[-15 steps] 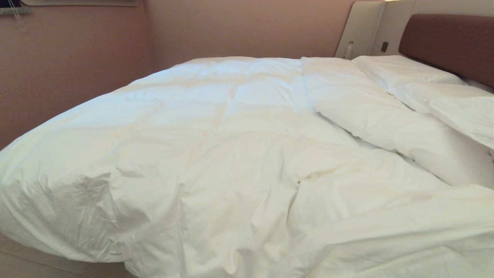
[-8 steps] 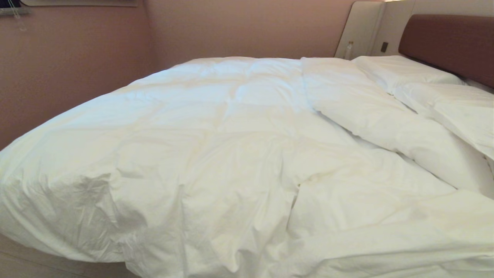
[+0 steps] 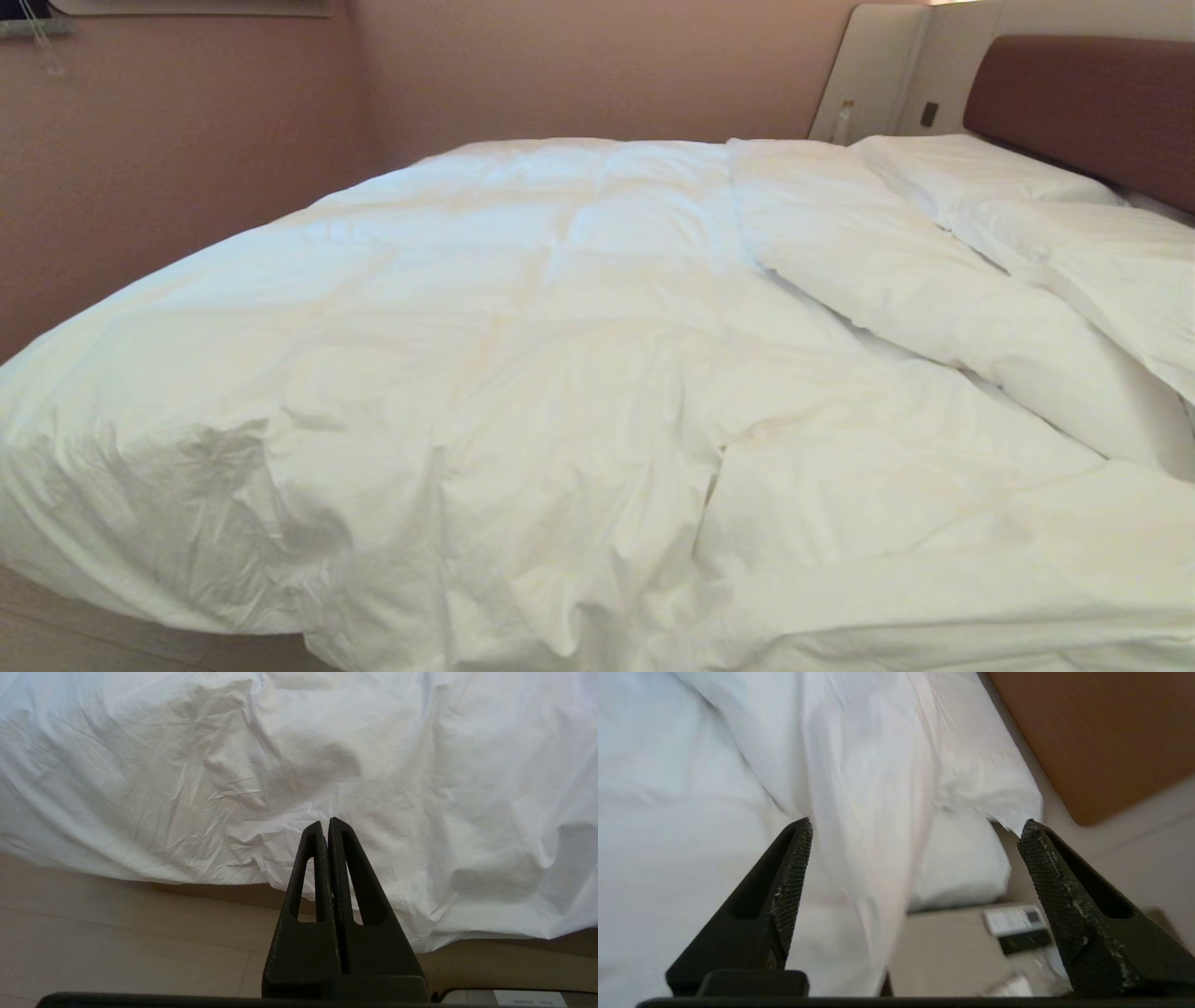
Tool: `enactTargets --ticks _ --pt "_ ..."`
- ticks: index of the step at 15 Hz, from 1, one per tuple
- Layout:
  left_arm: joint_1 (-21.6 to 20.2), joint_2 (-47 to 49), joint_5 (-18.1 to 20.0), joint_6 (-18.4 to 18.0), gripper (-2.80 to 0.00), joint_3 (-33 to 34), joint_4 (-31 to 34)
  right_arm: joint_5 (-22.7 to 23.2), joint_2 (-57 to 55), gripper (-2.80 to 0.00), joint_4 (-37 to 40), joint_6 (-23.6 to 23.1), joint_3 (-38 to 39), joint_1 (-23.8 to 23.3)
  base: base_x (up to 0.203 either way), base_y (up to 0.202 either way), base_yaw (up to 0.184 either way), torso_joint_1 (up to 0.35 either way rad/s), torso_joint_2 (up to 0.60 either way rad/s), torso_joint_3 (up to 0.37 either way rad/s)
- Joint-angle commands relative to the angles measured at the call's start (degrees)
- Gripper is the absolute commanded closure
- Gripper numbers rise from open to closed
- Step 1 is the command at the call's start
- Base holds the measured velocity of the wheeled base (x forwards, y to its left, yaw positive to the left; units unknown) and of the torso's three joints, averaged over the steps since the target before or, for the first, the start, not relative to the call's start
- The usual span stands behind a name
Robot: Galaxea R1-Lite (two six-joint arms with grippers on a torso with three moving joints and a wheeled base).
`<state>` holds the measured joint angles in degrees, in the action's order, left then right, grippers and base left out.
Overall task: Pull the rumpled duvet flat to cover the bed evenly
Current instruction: Hold the folded corner of the quilt
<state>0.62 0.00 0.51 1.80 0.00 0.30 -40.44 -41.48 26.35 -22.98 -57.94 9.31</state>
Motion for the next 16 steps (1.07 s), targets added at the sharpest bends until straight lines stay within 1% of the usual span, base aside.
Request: enactTargets --ticks 1,2,6,7,8,10,12,14,16 --pt "-0.01 0.0 0.01 0.05 0.0 0.0 -0.01 5.18 -2.53 -2.8 -9.18 1.21 -0.19 0.06 0.0 0.0 0.0 0.0 0.0 0.0" --pt "-0.01 0.0 0.01 0.05 0.0 0.0 0.04 5.77 -4.39 -2.8 -10.67 2.43 -0.29 0.08 0.0 0.0 0.0 0.0 0.0 0.0" --pt "-0.01 0.0 0.01 0.05 0.0 0.0 -0.04 8.0 -15.99 -2.8 -20.9 10.04 -1.2 -0.21 0.0 0.0 0.0 0.0 0.0 0.0" --pt "-0.01 0.0 0.01 0.05 0.0 0.0 -0.04 8.27 -17.47 -2.8 -22.61 11.69 -1.55 -0.32 0.0 0.0 0.0 0.0 0.0 0.0" --pt "-0.01 0.0 0.01 0.05 0.0 0.0 -0.04 8.51 -20.24 0.0 -23.62 13.4 -2.03 -0.4 0.0 0.0 0.0 0.0 0.0 0.0" --pt "-0.01 0.0 0.01 0.05 0.0 0.0 -0.04 10.3 -24.98 0.0 -26.07 17.38 -3.38 -0.49 0.0 0.0 0.0 0.0 0.0 0.0" --pt "-0.01 0.0 0.01 0.05 0.0 0.0 -0.01 14.93 -29.39 0.0 -29.29 20.98 -4.39 -0.57 0.0 0.0 0.0 0.0 0.0 0.0" --pt "-0.01 0.0 0.01 0.05 0.0 0.0 -0.04 16.01 -31.64 0.0 -31.71 22.1 -4.64 -0.7 0.0 0.0 0.0 0.0 0.0 0.0" --pt "-0.01 0.0 0.01 0.05 0.0 0.0 -0.04 15.9 -33.75 0.0 -34.46 22.88 -4.83 -0.7 0.0 0.0 0.0 0.0 0.0 0.0"
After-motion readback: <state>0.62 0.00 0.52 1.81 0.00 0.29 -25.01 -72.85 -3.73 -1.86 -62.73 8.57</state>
